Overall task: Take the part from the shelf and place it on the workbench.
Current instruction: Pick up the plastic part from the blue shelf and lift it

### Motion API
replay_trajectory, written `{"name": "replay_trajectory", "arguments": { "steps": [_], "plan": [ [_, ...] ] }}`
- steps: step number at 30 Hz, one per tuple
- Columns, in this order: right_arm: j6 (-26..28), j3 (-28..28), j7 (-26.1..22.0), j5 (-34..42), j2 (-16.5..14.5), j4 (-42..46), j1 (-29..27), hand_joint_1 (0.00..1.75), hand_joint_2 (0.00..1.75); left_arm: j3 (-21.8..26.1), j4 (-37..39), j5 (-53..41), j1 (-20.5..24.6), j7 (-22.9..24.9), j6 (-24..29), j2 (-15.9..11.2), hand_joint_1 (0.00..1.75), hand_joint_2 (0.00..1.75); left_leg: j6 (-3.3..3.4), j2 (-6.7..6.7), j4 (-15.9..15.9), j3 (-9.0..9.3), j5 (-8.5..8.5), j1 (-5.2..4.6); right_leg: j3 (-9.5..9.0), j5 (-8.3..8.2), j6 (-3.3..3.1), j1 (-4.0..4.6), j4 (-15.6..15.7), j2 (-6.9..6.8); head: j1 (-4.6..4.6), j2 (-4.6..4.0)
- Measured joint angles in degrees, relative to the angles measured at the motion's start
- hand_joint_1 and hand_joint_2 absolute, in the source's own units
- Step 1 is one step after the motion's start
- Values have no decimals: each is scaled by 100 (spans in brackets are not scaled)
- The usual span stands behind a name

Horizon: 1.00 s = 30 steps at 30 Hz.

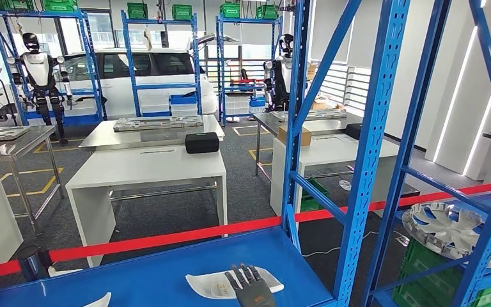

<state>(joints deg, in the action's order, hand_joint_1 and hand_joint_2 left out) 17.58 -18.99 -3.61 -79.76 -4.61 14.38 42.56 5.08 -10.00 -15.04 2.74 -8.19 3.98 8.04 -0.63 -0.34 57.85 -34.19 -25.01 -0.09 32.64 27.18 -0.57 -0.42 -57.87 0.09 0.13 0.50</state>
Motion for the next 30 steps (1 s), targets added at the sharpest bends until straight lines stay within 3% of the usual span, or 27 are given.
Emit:
{"name": "replay_trajectory", "arguments": {
  "steps": [30],
  "plan": [
    [-31,0,410,-4,117,-2,-102,0,175,8,1,-82,-2,-88,-84,2,0,0,0,1,0,0,0,0,1,0,0,0,0,1,-2,0]
  ]
}}
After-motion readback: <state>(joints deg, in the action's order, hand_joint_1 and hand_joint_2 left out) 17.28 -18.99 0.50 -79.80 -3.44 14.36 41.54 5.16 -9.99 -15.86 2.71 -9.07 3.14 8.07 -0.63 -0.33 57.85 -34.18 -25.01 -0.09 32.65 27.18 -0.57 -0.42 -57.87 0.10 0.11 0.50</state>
